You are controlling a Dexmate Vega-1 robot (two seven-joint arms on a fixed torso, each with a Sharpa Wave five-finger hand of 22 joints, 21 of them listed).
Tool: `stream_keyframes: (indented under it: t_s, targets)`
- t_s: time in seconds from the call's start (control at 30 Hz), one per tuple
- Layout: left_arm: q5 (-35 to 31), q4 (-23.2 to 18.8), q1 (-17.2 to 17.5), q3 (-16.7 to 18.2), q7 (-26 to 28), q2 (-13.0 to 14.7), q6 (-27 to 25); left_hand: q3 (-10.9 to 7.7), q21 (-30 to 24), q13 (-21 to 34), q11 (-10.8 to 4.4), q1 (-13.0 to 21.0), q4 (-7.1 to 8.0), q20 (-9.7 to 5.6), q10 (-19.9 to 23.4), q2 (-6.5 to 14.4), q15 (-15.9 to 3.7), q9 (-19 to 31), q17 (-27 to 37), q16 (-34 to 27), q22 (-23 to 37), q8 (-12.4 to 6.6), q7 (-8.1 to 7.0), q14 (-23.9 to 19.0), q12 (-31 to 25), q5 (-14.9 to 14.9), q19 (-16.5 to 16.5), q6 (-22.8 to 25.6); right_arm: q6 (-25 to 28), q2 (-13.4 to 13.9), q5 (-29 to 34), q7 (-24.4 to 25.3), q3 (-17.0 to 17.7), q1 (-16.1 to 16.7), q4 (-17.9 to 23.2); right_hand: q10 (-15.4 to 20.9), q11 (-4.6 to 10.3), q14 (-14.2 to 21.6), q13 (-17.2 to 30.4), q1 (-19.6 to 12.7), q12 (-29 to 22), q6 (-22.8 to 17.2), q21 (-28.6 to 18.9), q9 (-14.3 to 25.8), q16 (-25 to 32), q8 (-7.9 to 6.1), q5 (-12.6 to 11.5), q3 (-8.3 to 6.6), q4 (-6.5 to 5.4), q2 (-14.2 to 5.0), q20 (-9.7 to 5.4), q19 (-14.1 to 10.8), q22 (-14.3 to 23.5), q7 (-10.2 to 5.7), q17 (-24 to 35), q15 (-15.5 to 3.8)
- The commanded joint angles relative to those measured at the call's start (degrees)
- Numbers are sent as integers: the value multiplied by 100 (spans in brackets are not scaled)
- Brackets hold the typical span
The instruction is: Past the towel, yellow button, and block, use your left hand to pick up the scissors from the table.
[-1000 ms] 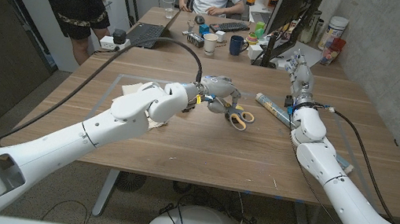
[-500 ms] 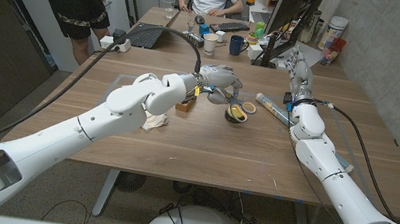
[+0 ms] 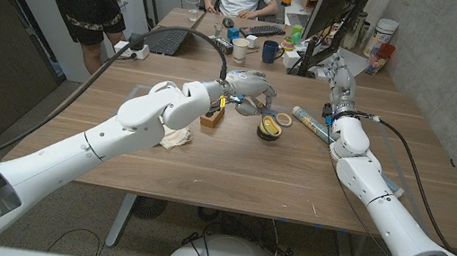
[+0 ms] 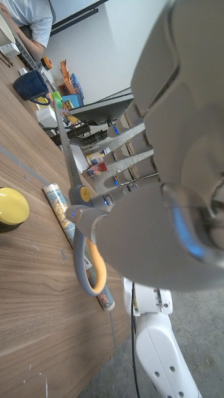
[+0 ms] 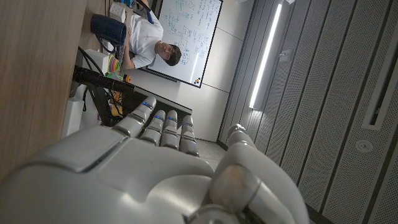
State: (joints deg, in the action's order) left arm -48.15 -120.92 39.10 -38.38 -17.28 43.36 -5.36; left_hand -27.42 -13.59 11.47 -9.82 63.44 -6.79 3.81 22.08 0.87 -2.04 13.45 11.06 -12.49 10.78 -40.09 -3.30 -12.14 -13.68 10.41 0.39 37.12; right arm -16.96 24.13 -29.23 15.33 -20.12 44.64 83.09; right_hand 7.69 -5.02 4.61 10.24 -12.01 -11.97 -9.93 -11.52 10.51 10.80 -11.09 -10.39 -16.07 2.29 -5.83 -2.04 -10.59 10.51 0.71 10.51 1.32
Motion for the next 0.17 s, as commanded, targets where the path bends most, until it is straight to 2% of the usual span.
stream_keyframes:
  t_s: [0.03,0.17]
  targets:
    - [32,-28,65,37,19,27,28,-65,17,9,-4,-14,-7,17,52,58,-484,96,21,18,26,-200,323,-44,8,53,7,2465,42,14,21,35,-6,38,63,24,9,49,23,44,6,-31,-47,17,13,-3,-16,-1,40,6,-153,-65,27,3,31,3]
    - [32,-29,65,38,11,21,27,-73,18,10,-4,-17,-7,16,53,57,-478,99,22,20,26,-205,320,-47,15,53,8,2461,44,23,23,33,-3,48,79,25,17,52,23,46,6,-32,-48,17,14,-3,-16,-2,42,7,-155,-68,27,5,31,0]
